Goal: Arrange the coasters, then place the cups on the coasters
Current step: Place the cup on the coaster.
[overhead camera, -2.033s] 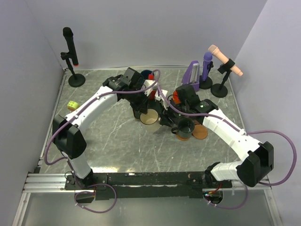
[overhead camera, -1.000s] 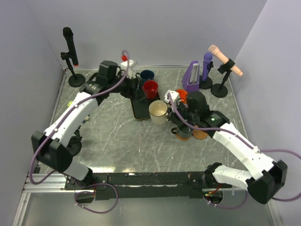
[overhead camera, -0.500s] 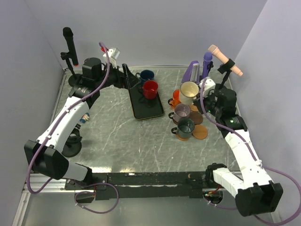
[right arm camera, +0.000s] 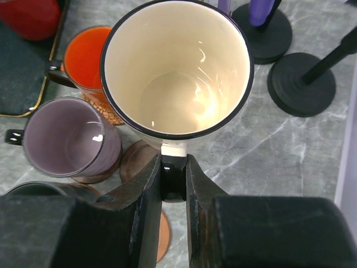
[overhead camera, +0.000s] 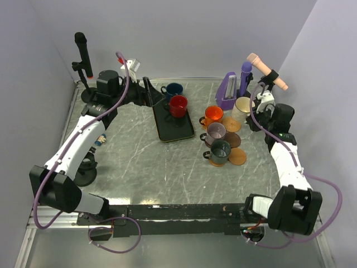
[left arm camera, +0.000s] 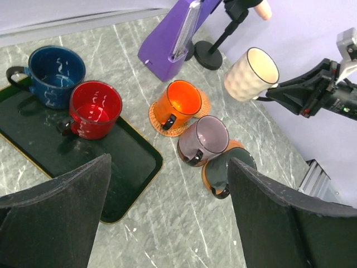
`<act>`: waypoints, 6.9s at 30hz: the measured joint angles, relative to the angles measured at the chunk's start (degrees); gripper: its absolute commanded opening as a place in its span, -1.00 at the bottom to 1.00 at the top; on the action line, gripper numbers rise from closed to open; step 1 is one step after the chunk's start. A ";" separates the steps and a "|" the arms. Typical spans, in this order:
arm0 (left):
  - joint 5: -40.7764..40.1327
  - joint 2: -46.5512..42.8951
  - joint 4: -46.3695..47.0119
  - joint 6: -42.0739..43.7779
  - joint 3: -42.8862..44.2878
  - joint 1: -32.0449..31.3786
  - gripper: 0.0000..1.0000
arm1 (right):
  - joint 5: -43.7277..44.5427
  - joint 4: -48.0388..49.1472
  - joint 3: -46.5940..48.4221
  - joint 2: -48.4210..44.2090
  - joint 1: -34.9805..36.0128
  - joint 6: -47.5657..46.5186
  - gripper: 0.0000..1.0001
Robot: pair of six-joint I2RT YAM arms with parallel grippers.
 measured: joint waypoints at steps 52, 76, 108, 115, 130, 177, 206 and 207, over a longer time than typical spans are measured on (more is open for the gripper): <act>0.17 4.83 -0.17 -0.22 0.81 0.85 0.76 | 0.68 9.79 3.72 25.07 4.63 -7.89 -1.00; 1.05 4.83 0.11 -0.24 0.79 0.92 0.77 | 3.69 7.37 4.26 25.18 4.92 -9.90 -0.14; 1.05 4.50 0.61 -0.02 -1.46 1.51 0.77 | 12.13 -5.57 3.26 12.83 4.90 3.61 0.01; 1.07 4.42 1.11 -0.04 -2.80 1.92 0.77 | 14.60 -10.01 5.66 17.44 4.87 5.75 -0.12; 1.07 4.42 1.25 -0.04 -2.89 2.32 0.77 | 18.62 -10.86 12.61 26.97 4.87 9.01 -0.24; 0.26 5.77 1.20 -0.48 -1.66 2.58 0.77 | 19.41 -7.65 12.72 27.02 4.87 5.33 0.00; -16.04 48.63 -8.76 -14.27 36.02 1.14 0.50 | 12.74 -9.11 9.22 3.13 4.90 15.85 -0.03; -16.39 49.44 -8.68 -15.02 36.68 0.96 0.50 | 12.50 -9.25 9.14 2.89 4.90 15.93 -0.03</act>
